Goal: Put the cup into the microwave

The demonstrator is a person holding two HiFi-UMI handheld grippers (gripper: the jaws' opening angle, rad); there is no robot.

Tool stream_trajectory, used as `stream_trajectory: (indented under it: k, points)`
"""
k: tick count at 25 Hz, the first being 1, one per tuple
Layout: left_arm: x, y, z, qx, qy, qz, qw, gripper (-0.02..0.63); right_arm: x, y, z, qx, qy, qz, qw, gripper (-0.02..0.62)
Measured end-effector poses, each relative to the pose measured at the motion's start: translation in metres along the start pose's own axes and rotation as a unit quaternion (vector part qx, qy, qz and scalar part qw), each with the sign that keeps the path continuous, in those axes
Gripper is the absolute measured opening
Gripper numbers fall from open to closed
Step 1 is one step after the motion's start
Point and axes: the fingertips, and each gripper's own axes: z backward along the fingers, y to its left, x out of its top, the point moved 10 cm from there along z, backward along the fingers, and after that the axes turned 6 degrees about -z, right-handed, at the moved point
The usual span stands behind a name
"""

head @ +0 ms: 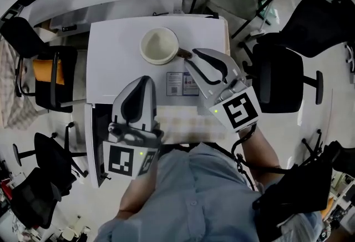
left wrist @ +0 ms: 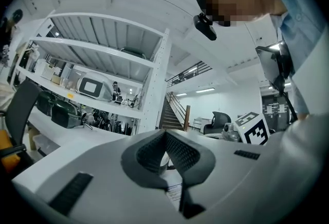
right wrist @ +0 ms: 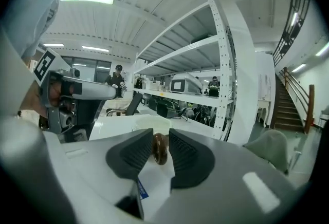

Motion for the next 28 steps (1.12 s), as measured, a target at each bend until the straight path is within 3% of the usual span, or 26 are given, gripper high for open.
stream_trajectory:
  k: [17, 22, 28]
  points:
    - [-0.017, 0.012, -0.018, 0.017, 0.016, 0.014, 0.9996, 0.005, -0.011, -0.006, -0.031, 0.065, 0.055, 0.042, 0.995, 0.066]
    - [-0.013, 0.012, -0.019, 0.006, 0.009, 0.014, 0.9998, 0.005, -0.008, 0.002, -0.027, 0.035, 0.082, 0.005, 0.996, 0.061]
    - [-0.010, 0.012, -0.014, 0.000, 0.005, 0.016, 0.9999, 0.005, -0.012, 0.011, -0.031, -0.031, 0.088, 0.005, 0.996, 0.086]
